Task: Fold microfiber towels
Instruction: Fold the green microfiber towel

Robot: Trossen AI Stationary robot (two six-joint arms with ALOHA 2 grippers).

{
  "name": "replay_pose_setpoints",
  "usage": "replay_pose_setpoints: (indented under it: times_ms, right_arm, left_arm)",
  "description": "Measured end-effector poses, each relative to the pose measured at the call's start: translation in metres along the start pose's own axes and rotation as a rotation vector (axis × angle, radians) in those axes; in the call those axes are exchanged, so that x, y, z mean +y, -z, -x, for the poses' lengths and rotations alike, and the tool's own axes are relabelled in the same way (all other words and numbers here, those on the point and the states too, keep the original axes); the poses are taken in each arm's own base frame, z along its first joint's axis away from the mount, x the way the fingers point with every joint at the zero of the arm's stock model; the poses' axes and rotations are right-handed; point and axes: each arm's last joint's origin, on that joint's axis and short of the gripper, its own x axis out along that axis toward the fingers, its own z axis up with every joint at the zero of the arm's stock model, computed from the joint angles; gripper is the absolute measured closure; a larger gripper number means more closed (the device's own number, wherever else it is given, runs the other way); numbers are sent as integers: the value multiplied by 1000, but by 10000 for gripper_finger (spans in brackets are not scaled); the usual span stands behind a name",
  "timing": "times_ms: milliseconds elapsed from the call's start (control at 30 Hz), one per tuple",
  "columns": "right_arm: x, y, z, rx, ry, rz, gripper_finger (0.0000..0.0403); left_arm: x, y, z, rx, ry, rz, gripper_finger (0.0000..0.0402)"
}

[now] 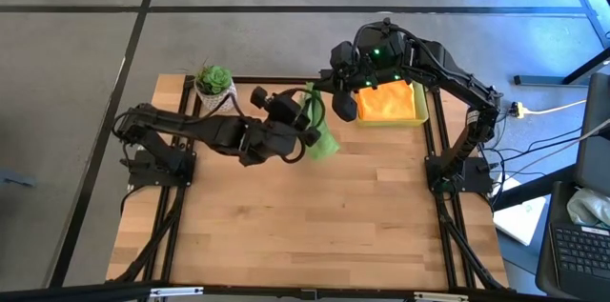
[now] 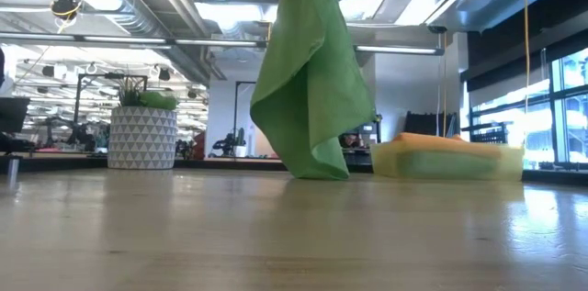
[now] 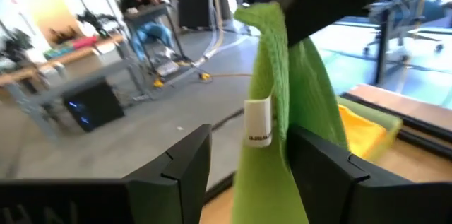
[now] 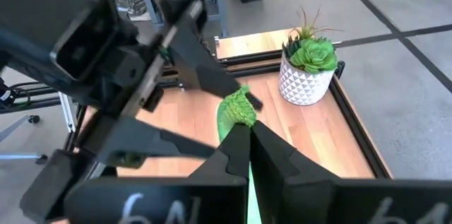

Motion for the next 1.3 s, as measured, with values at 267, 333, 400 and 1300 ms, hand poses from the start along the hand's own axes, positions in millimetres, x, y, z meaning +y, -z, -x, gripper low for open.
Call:
replay_pose_setpoints:
  times_ms: [267, 333, 400, 1300]
  right_arm:
    - [0, -2, 0, -15, -1, 1, 397]
    - [0, -1, 0, -15, -1, 1, 397]
    - [0, -2, 0, -15, 0, 1, 397]
    - [-12, -2, 1, -20, 79, -11, 397]
  left_arm:
    - [-6, 4, -11, 43, 81, 91, 225]
    - [-7, 6, -11, 50, 90, 85, 225]
    - [-7, 6, -11, 54, 87, 90, 225]
    - [-47, 93, -23, 465, 106, -41, 225]
